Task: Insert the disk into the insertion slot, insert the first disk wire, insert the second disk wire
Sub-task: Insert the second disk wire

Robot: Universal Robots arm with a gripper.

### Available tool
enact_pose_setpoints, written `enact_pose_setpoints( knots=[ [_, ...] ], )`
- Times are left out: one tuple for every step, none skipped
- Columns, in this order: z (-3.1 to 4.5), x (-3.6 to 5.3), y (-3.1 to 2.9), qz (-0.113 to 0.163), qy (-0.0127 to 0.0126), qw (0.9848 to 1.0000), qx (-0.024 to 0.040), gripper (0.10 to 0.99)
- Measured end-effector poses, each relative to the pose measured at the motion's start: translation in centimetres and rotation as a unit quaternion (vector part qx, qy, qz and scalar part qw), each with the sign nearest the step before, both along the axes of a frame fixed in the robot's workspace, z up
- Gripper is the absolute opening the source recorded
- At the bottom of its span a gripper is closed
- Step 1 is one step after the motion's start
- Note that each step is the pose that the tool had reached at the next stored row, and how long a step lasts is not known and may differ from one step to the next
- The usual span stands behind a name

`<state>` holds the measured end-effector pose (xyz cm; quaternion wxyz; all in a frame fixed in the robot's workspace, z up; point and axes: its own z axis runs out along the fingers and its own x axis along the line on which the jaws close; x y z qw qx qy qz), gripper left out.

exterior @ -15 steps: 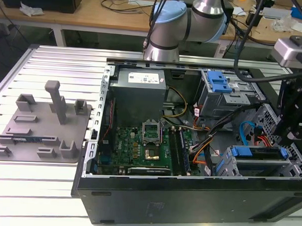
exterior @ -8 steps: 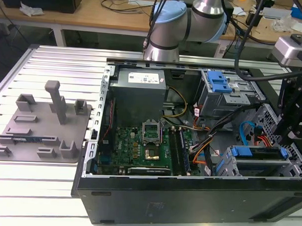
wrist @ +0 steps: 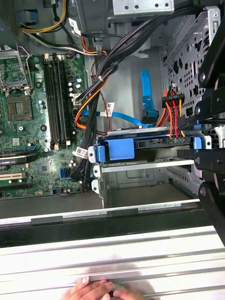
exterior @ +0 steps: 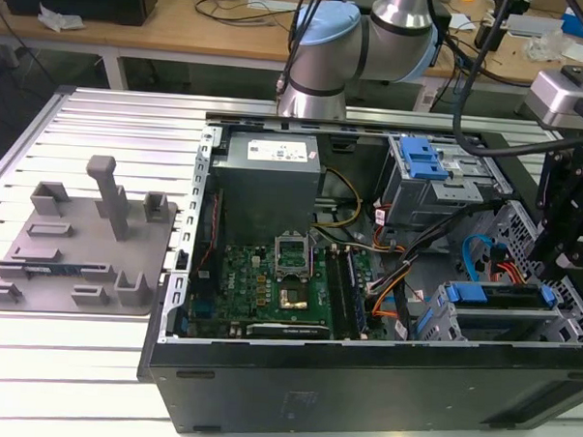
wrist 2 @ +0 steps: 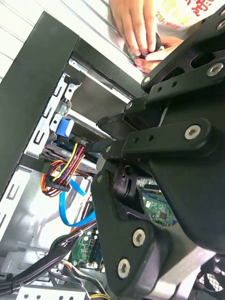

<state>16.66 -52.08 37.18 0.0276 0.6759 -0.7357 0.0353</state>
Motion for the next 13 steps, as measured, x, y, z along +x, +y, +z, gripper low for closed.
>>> enact_pose_setpoints(
  knots=[
    [0.01,0.0,0.0,0.0,0.0,1.0,0.0,0.302],
    [0.01,0.0,0.01,0.0,0.0,1.0,-0.0001,0.302],
    [0.02,0.0,0.35,0.0,0.0,1.0,-0.0013,0.302],
    [0.01,0.0,0.82,0.0,0.0,1.0,-0.0037,0.302],
    [0.01,0.0,1.24,0.0,0.0,1.0,-0.0058,0.302],
    [0.01,-0.02,1.48,0.0,0.0,1.0,-0.0074,0.302],
    [0.01,-0.04,1.77,0.0,0.0,1.0,-0.0094,0.302],
    [0.01,-0.1,2.12,0.0,0.0,0.9999,-0.0134,0.302],
    [0.0,-0.18,2.44,0.0,0.0002,0.9998,-0.0185,0.302],
    [0.01,-0.26,2.64,0.0,0.0005,0.9997,-0.0248,0.302],
    [0.01,-0.36,2.82,0.0,0.0012,0.9995,-0.0327,0.302],
    [0.0,-0.56,3.13,0.0,0.0021,0.999,-0.0452,0.302],
    [0.01,-0.75,3.33,0.0,0.0021,0.9988,-0.0487,0.302]
  ],
)
